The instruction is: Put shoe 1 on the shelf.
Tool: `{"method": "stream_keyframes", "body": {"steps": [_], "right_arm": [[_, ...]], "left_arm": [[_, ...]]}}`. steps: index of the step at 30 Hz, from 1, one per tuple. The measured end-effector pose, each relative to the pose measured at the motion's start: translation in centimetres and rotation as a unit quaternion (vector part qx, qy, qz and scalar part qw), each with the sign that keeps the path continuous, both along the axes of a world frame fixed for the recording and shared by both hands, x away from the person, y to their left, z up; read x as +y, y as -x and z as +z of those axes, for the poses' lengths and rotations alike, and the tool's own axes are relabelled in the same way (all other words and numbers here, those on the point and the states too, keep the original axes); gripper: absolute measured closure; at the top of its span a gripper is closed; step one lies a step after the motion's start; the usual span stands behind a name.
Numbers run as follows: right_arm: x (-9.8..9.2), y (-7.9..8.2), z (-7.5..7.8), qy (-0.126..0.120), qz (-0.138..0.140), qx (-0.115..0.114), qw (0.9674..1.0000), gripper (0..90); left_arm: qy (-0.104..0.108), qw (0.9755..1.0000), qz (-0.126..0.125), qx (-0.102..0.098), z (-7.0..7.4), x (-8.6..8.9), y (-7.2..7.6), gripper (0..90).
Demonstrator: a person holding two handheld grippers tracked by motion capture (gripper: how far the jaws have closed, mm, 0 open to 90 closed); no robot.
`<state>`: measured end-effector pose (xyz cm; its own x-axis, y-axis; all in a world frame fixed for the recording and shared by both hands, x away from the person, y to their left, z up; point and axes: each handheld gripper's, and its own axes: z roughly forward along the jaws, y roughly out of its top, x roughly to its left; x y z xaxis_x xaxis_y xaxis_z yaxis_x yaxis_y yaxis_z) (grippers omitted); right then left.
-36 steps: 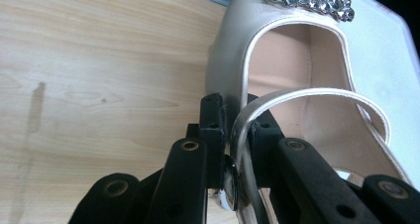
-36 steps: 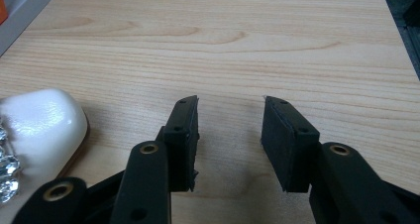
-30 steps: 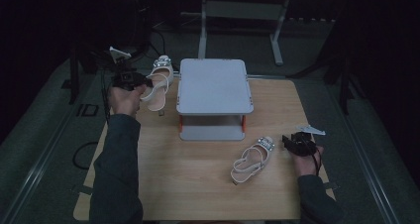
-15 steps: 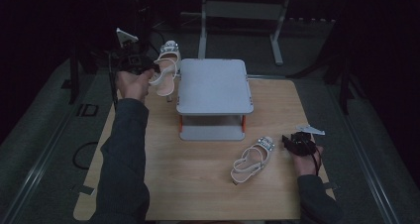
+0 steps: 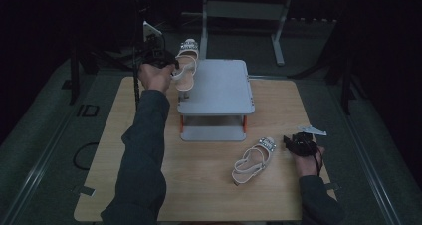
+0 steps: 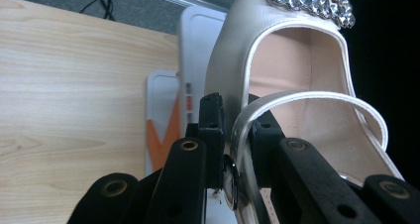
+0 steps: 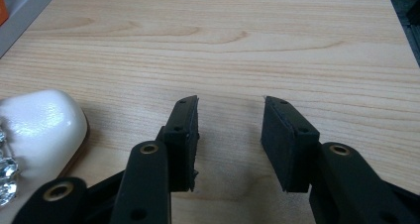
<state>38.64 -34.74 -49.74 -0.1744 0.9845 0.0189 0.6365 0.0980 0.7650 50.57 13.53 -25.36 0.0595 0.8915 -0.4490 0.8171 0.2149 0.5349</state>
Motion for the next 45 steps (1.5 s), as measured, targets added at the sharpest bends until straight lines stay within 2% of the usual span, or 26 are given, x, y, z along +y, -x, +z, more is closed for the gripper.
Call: {"method": "stream_keyframes", "body": {"steps": [4,14,16,21,24,29,33,45], "right_arm": [[0.0,0.0,0.1,-0.002,0.0,-0.001,1.0,57.8],[-0.1,0.0,0.1,-0.005,0.001,-0.002,1.0,57.6],[-0.1,0.0,0.1,-0.007,-0.001,-0.003,1.0,57.6],[-0.2,0.0,0.1,-0.008,-0.001,-0.004,1.0,57.6],[-0.2,0.0,0.1,-0.008,-0.001,-0.004,1.0,57.6],[-0.2,0.0,0.1,-0.008,0.0,-0.005,1.0,57.6],[-0.1,-0.1,0.1,-0.008,0.001,-0.004,1.0,57.6],[0.1,-0.2,0.0,-0.007,0.004,-0.002,1.0,57.5]], "left_arm": [[0.005,1.0,0.002,-0.003,0.0,-1.1,-0.4,80.9],[-0.012,0.9998,-0.002,0.013,-1.2,-3.4,-1.7,80.9],[-0.021,0.9996,-0.003,0.016,-1.2,-3.8,-1.9,80.9],[-0.018,0.9997,0.002,0.017,-1.4,-4.8,-2.3,80.9],[-0.022,0.9994,0.001,0.025,-1.7,-5.3,-2.5,81.0],[-0.023,0.9991,-0.003,0.035,-2.2,-5.9,-2.9,81.0],[-0.027,0.9988,0.004,0.041,-2.6,-6.1,-3.2,80.9],[-0.038,0.9983,0.009,0.044,-2.8,-6.3,-3.5,81.0]]}}
